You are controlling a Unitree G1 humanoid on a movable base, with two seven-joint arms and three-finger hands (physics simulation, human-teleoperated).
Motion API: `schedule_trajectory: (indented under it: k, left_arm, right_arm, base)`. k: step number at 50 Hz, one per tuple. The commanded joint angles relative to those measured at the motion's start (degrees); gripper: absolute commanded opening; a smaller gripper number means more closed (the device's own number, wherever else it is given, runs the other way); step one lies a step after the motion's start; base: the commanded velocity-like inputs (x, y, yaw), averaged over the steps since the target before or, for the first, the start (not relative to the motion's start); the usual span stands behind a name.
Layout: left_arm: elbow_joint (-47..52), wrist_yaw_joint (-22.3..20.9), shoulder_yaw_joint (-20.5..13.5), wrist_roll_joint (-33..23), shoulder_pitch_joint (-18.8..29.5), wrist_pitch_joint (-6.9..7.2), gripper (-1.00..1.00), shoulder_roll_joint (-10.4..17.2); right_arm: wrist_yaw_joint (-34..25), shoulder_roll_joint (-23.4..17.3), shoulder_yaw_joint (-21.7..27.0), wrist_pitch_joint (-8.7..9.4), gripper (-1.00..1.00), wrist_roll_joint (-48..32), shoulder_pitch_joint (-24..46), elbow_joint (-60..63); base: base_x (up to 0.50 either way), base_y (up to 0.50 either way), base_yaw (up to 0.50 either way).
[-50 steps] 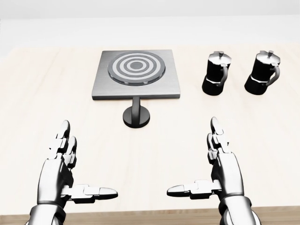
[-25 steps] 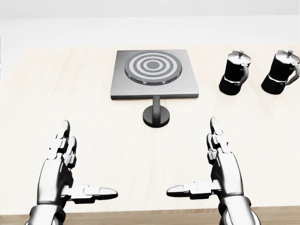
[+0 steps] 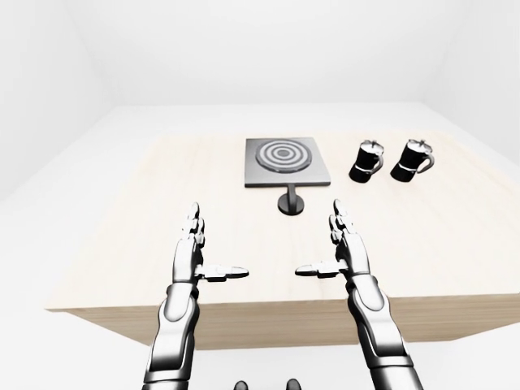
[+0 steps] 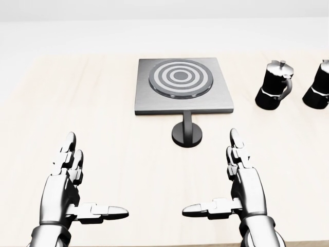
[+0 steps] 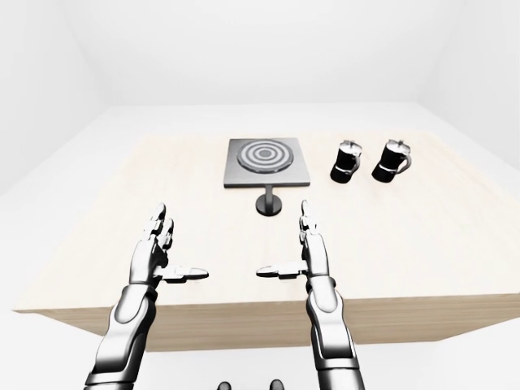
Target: Turn off the stove.
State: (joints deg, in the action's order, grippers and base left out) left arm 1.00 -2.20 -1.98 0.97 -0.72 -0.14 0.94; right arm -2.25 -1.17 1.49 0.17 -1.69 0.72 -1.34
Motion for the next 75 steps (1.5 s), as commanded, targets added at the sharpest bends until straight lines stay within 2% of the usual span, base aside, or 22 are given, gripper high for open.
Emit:
schedule_trajectory:
  k: [1,6,11,15,17,20,22,29,33,37,39,42,43,46,49,52,55,59,62,67,70,75]
  left_arm:
    - [-1.19,0.07,0.00,-0.04,0.38,-0.88,1.00,-0.06]
    - [-0.23,-0.18,0.02,0.33,0.07,-0.25,1.00,-0.03]
    - [-2.58,0.10,-0.10,0.42,0.88,-2.63,1.00,-0.09]
    - [-1.92,0.27,0.11,0.00,0.65,-2.23,1.00,-0.01]
    - [-2.82,0.44,0.14,-0.31,0.86,-2.97,1.00,-0.02]
    - [-2.39,0.43,0.11,-0.25,0.73,-2.74,1.00,-0.03]
    - [-1.18,0.33,0.14,-0.18,0.35,-1.87,1.00,0.01]
    - [-2.59,0.50,0.15,-0.60,0.79,-2.70,1.00,-0.01]
    - [-0.23,0.37,0.19,-0.54,0.03,-1.15,1.00,0.03]
    - [-1.30,0.83,0.22,-1.26,0.38,-2.12,1.00,0.01]
    - [-0.49,0.86,0.35,-1.59,0.03,-1.83,1.00,0.06]
    - [-0.48,0.74,0.36,-1.70,0.01,-1.63,1.00,0.08]
    - [-0.97,0.94,0.47,-2.25,0.08,-2.37,1.00,0.09]
    - [-1.84,1.12,0.64,-3.22,0.42,-2.46,1.00,0.14]
    - [-3.09,1.55,0.65,-3.84,0.76,-3.40,1.00,0.09]
    - [-0.90,1.08,0.52,-3.36,0.37,-1.06,1.00,0.12]
    - [-3.31,1.44,0.25,-3.27,1.76,-0.99,1.00,0.13]
    - [-2.33,1.31,-0.09,-2.46,2.18,2.07,1.00,0.25]
    - [-2.22,1.39,-0.23,-2.12,2.56,3.30,1.00,0.32]
    - [-1.66,1.46,-0.06,-2.24,2.14,3.27,1.00,0.33]
    - [-3.74,1.55,-0.11,-2.36,2.74,1.64,1.00,0.32]
    - [-2.66,1.61,-0.06,-2.31,2.58,2.86,1.00,0.34]
  right_arm:
    - [-0.16,0.02,-0.12,-0.15,1.00,-0.18,-0.12,0.16]
    - [-0.22,0.04,-0.11,-0.10,1.00,-0.14,-0.03,0.09]
    - [-0.28,-0.01,-0.04,-0.25,1.00,-0.10,0.16,-0.28]
    - [-0.32,-0.04,-0.01,-0.44,1.00,-0.11,0.20,-0.60]
    - [-0.29,-0.01,-0.04,-0.05,1.00,-0.13,0.12,-0.10]
    - [-0.24,0.06,-0.10,0.56,1.00,-0.11,0.17,0.50]
    - [-0.39,-0.03,0.07,-0.68,1.00,0.05,0.09,-0.51]
    - [-0.40,-0.05,0.10,-0.96,1.00,0.14,-0.05,-0.55]
    - [-0.21,0.07,-0.09,0.27,1.00,-0.03,0.13,0.39]
    - [-0.19,0.04,0.21,-0.44,1.00,0.45,0.12,-0.19]
    - [-0.14,0.05,0.17,-0.56,1.00,0.44,0.21,-0.31]
    - [-0.04,0.07,0.07,-0.27,1.00,0.35,0.21,-0.06]
    - [0.03,0.10,0.02,0.02,1.00,0.32,0.24,0.11]
    - [0.12,0.01,0.24,0.43,1.00,0.46,0.07,0.28]
    - [0.31,-0.14,0.08,2.47,1.00,-0.19,-0.05,1.34]
    - [0.28,-0.15,0.35,2.93,1.00,-0.14,-0.16,1.64]
    - [0.45,0.01,0.36,1.98,1.00,0.00,0.26,0.00]
    - [0.59,0.12,0.19,1.65,1.00,0.24,0.56,-0.90]
    - [0.67,0.11,0.23,1.56,1.00,0.45,0.47,-1.17]
    - [0.87,0.20,0.19,1.54,1.00,0.69,0.57,-1.77]
    - [0.92,0.22,0.24,1.36,1.00,0.99,0.84,-2.36]
    - [0.98,0.18,0.05,1.72,1.00,1.01,1.33,-2.63]
  base:
    - [0.32,0.10,0.00]
    - [0.36,0.10,0.00]
    - [0.38,0.10,0.00]
    - [0.38,0.10,0.00]
    - [0.38,0.10,0.00]
    - [0.38,0.10,0.00]
    - [0.38,0.09,0.00]
    - [0.39,0.02,0.00]
    - [0.37,0.00,0.00]
    - [0.11,0.00,0.00]
    - [0.00,0.00,0.00]
    - [0.00,0.00,0.00]
    - [0.00,0.00,0.00]
    - [0.00,0.00,0.00]
    - [0.00,0.00,0.00]
    - [0.00,0.00,0.00]
    - [0.00,0.00,0.00]
    - [0.00,0.00,0.00]
    - [0.00,0.00,0.00]
    - [0.00,0.00,0.00]
    - [0.00,0.00,0.00]
    - [0.00,0.00,0.00]
